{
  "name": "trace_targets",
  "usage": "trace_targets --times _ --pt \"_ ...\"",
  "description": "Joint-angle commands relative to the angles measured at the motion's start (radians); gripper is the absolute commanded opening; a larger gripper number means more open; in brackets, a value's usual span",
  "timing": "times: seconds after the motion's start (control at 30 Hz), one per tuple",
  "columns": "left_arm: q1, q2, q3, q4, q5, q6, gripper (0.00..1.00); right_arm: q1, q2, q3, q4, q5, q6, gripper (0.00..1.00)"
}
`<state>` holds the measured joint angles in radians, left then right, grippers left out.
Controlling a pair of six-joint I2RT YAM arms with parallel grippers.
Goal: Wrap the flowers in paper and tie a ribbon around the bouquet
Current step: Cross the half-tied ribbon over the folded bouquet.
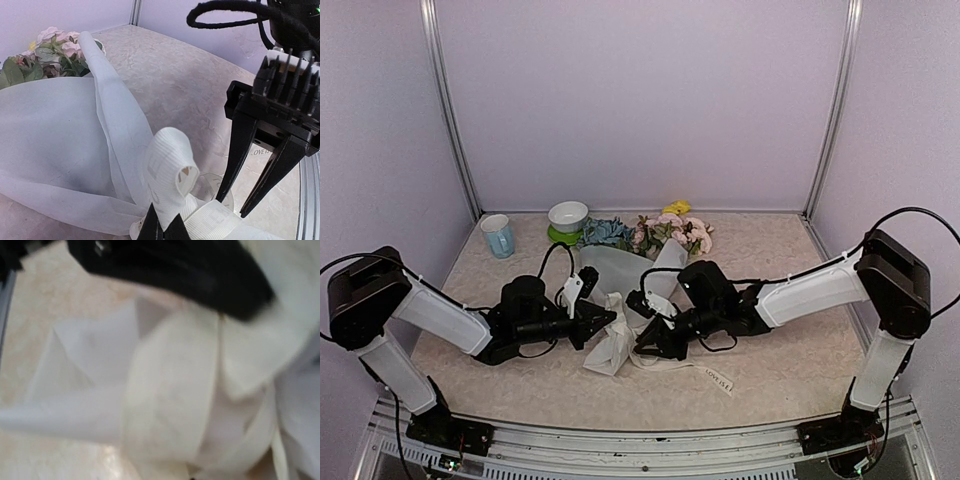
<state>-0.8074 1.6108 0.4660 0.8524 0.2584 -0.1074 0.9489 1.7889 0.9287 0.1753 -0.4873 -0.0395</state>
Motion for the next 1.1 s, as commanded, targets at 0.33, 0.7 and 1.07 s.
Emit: trace_targets --times 0.33,0.7,1.07 --pt "0.003 0.014 -0.007 0.072 0.040 -0.011 0.00 0.016 0.043 -0.020 0.050 0.065 0.108 0.37" --pt "-0.005 0.009 0.007 0.078 0.050 -0.013 0.00 0.025 0.083 0.007 0.026 0.133 0.121 0.08" --pt "-0.006 0.063 0.091 0.133 0.045 0.089 0.00 -0.026 -0.120 -0.022 -0.077 0.096 0.097 0.00"
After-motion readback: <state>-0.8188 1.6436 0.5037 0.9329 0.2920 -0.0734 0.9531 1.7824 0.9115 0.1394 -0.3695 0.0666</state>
